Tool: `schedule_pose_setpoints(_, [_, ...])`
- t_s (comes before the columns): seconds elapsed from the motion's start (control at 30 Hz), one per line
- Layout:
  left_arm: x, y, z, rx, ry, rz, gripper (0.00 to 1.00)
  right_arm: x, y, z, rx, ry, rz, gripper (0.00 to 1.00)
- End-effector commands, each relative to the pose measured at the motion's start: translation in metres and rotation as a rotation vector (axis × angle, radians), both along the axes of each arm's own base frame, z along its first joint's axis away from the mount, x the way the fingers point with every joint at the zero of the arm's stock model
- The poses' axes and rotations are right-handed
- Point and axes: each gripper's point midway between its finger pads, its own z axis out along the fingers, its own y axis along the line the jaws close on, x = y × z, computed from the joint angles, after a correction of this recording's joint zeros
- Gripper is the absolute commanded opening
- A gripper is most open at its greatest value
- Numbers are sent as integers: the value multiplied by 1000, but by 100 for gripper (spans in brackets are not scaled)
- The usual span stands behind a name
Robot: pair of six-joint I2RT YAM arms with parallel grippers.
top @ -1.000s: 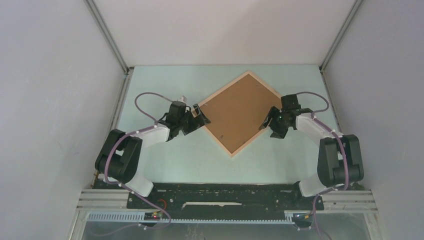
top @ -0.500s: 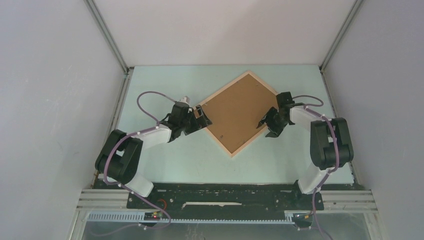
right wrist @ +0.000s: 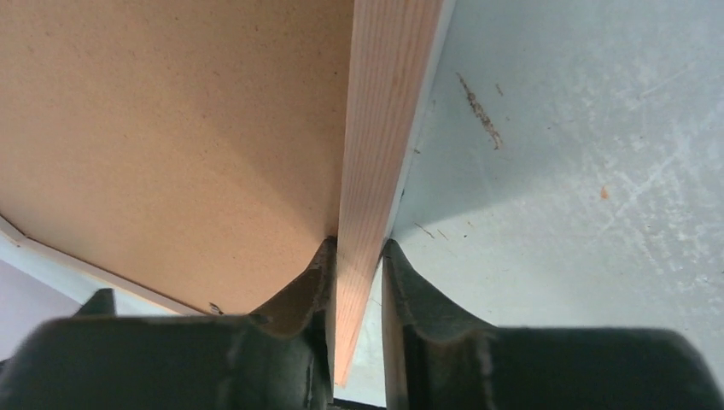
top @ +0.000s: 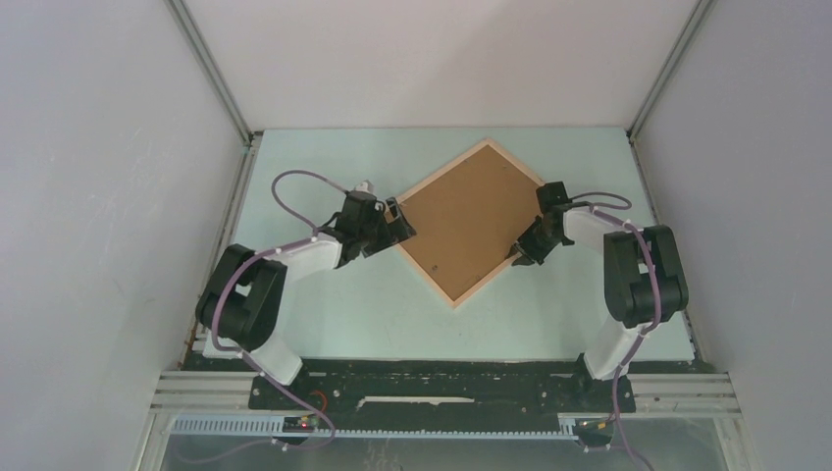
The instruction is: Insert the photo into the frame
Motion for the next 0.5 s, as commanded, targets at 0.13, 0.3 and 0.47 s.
schedule_pose_setpoints(0.13, [57, -11, 1, 60, -40, 25, 100, -30, 24, -7, 4, 20, -41, 14])
schedule_pose_setpoints(0.3, [72, -18, -3, 71, -33, -7, 100, -44, 26, 0, -34, -21, -132, 7])
schedule_pose_setpoints(0.47, [89, -21, 0, 74, -42, -41, 100, -46, 48, 15, 37, -102, -156, 7])
